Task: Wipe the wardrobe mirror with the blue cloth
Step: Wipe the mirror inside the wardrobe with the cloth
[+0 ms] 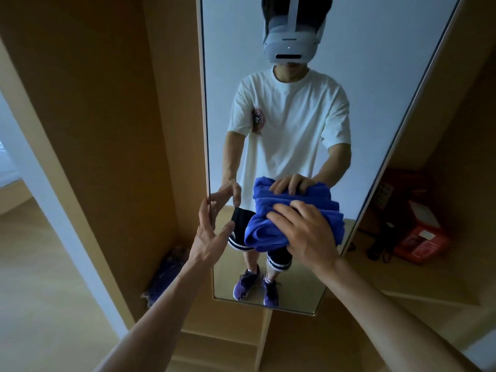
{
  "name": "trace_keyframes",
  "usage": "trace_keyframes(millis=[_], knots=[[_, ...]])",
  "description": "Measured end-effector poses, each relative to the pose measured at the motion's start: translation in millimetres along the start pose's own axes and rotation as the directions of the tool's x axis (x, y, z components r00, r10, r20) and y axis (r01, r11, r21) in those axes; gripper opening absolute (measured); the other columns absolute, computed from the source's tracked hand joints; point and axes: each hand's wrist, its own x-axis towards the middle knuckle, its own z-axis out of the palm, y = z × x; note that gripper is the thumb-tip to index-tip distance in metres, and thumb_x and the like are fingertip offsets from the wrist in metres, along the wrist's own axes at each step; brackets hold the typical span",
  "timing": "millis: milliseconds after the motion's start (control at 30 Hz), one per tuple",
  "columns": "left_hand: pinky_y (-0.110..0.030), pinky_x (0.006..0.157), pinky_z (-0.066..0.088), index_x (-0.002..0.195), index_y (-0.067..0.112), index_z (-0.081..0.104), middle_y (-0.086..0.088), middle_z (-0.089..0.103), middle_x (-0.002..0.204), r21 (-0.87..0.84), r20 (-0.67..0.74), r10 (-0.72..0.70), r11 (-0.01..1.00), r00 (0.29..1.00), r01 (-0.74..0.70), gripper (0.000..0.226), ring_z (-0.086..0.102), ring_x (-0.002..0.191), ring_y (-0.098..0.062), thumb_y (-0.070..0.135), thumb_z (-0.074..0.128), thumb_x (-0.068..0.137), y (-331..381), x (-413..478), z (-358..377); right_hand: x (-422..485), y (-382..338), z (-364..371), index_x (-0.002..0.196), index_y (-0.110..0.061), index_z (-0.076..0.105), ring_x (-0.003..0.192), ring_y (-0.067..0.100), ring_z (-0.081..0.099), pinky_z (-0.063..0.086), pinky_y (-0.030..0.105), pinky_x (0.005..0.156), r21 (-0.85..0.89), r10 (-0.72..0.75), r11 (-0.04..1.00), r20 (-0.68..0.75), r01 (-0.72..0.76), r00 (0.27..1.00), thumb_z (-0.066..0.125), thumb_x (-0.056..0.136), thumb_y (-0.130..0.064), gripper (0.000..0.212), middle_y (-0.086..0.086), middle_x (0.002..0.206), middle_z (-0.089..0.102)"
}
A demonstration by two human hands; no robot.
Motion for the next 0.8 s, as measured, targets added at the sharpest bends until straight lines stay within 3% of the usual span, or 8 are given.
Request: trace_keyframes(millis=[67,133,200,333,433,633,800], knots=[[-0.053,0.117,0.037,0.159,0.027,0.014,-0.006,0.032,0.162,0.006,-0.045,0.003,1.0,0.999,-0.003,0.089,0.035,0.148,-0.023,0.044,0.059,0.084,5.2,2.1,0.5,6.2,6.4,-7.1,0.123,-0.014,0.068,0.103,0.03,0.062,0.051,0.042,0.084,0.009,0.01,1.0,-0.014,-0.01,1.0,0.058,0.084,-0.007,0.041,0.004,0.124,0.068],[-0.049,0.115,0.039,0.157,0.025,0.018,-0.006,0.035,0.158,0.032,-0.089,0.004,0.999,0.996,-0.001,0.087,0.038,0.144,-0.022,0.046,0.059,0.083,10.0,3.5,0.4,15.9,13.1,-18.4,0.124,-0.014,0.067,0.102,0.03,0.06,0.048,0.041,0.084,0.014,0.025,1.0,-0.044,-0.024,0.999,0.051,0.087,-0.01,0.041,0.004,0.125,0.067],[-0.045,0.112,0.041,0.157,0.025,0.017,-0.005,0.037,0.158,0.03,-0.1,0.013,1.0,0.995,-0.01,0.087,0.041,0.142,-0.021,0.046,0.059,0.084,14.6,3.9,2.3,28.1,21.4,-33.3,0.123,-0.014,0.067,0.102,0.03,0.059,0.046,0.042,0.083,0.017,0.044,0.999,-0.1,-0.043,0.994,0.046,0.086,-0.012,0.043,0.004,0.125,0.067],[-0.052,0.11,0.045,0.158,0.035,0.008,-0.004,0.039,0.158,0.046,-0.115,0.021,0.999,0.993,-0.016,0.089,0.044,0.141,-0.022,0.047,0.058,0.085,19.6,2.8,6.4,54.5,43.3,-62.7,0.121,-0.013,0.068,0.098,0.034,0.058,0.046,0.045,0.078,0.004,0.087,0.996,-0.249,-0.089,0.965,0.058,0.073,0.0,0.051,0.004,0.124,0.068],[-0.052,0.11,0.043,0.159,0.039,0.0,-0.005,0.034,0.162,0.071,-0.118,0.003,0.997,0.993,0.006,0.094,0.041,0.144,-0.025,0.053,0.056,0.084,18.9,1.6,8.0,62.2,51.4,-72.1,0.122,-0.014,0.067,0.099,0.033,0.057,0.046,0.046,0.079,0.01,0.102,0.995,-0.287,-0.103,0.952,0.06,0.073,0.001,0.051,0.003,0.124,0.068],[-0.048,0.108,0.044,0.158,0.041,-0.003,-0.004,0.03,0.164,0.074,-0.131,-0.037,0.996,0.991,0.047,0.097,0.04,0.145,-0.026,0.057,0.056,0.082,17.0,4.4,11.7,26.4,38.4,-36.9,0.123,-0.013,0.066,0.1,0.032,0.056,0.044,0.042,0.082,-0.013,0.051,0.998,-0.209,-0.055,0.977,0.058,0.078,-0.002,0.047,0.005,0.123,0.067],[-0.047,0.108,0.041,0.159,0.042,-0.006,-0.006,0.027,0.166,0.063,-0.145,-0.045,0.997,0.988,0.055,0.099,0.037,0.147,-0.028,0.057,0.057,0.084,13.8,4.6,15.9,-12.7,29.8,-1.1,0.123,-0.014,0.067,0.101,0.029,0.061,0.051,0.042,0.084,-0.03,-0.084,0.996,-0.06,0.082,0.995,0.065,0.087,-0.006,0.037,0.006,0.121,0.068]])
